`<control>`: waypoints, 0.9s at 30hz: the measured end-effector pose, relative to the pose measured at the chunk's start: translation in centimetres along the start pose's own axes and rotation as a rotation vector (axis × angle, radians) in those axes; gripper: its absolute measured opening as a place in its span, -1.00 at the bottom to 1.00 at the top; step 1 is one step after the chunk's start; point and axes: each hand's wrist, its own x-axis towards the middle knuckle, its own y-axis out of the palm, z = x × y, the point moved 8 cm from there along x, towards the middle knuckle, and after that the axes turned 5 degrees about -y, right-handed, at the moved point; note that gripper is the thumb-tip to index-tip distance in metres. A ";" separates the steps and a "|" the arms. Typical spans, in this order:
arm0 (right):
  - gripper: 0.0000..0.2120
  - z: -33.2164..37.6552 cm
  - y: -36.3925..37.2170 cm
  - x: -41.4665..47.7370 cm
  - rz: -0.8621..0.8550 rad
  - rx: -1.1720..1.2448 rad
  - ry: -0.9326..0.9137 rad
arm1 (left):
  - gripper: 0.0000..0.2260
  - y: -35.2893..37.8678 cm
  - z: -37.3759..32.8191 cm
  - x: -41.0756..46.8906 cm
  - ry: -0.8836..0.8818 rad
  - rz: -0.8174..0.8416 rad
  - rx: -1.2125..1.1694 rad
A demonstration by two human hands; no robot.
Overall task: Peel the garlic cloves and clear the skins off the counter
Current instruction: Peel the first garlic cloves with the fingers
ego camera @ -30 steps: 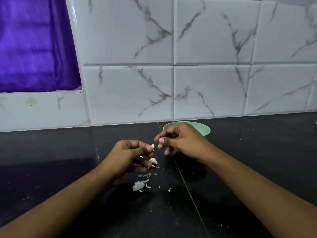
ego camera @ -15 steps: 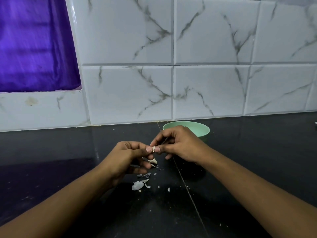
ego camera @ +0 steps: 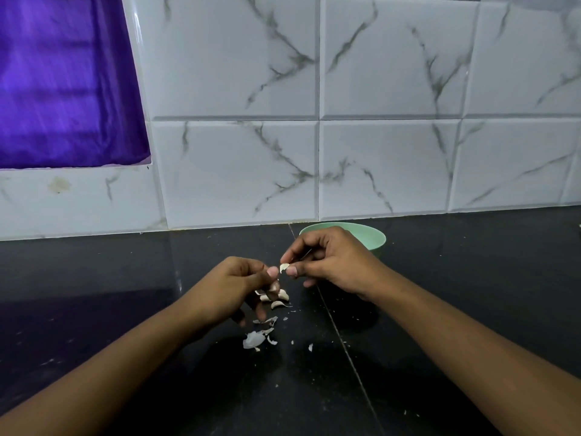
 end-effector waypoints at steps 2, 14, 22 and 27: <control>-0.86 -0.1 -0.1 0.0 -0.008 0.001 0.010 | -0.82 -0.2 -0.4 -0.1 0.039 -0.009 0.114; -0.86 -0.1 -0.4 0.1 -0.019 -0.076 -0.017 | -0.86 -2.0 -1.9 -0.7 0.207 -0.257 0.186; -0.89 0.2 -0.2 0.0 -0.051 -0.088 -0.032 | -0.90 -2.0 -2.7 -1.5 0.303 -0.390 0.313; -0.94 0.0 0.0 -0.2 0.001 -0.002 0.040 | -0.96 -2.0 -2.7 -1.5 0.301 -0.402 0.326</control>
